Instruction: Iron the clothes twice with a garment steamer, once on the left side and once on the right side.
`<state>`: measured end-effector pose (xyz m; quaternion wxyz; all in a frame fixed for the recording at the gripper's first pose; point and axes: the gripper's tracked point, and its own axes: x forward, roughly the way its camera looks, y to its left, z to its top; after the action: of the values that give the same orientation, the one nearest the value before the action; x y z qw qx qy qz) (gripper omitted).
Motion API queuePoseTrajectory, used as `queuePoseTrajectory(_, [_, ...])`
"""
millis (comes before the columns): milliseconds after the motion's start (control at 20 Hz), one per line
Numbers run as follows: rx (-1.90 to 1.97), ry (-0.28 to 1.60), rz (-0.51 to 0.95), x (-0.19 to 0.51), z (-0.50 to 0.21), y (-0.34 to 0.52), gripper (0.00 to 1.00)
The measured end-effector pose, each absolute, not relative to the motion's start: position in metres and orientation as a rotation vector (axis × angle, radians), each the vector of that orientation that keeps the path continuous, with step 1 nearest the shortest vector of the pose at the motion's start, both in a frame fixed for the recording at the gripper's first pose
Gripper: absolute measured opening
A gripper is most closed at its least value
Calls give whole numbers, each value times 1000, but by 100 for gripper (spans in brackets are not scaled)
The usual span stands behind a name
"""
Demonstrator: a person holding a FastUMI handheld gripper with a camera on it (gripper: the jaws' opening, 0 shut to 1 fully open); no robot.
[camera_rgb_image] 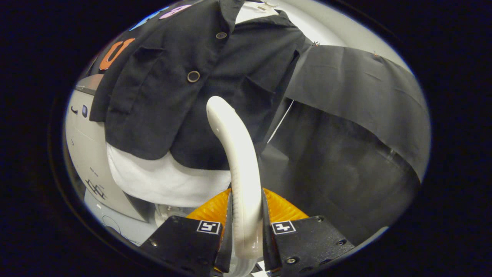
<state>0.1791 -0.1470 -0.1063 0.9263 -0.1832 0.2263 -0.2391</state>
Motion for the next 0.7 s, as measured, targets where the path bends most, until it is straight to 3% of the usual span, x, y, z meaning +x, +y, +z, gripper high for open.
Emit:
queuePoseTrajectory(350, [-254,560,-471,149,-137,-147,35])
queuePoseTrajectory(700, [-134,529,-490,94,-98,-149,35])
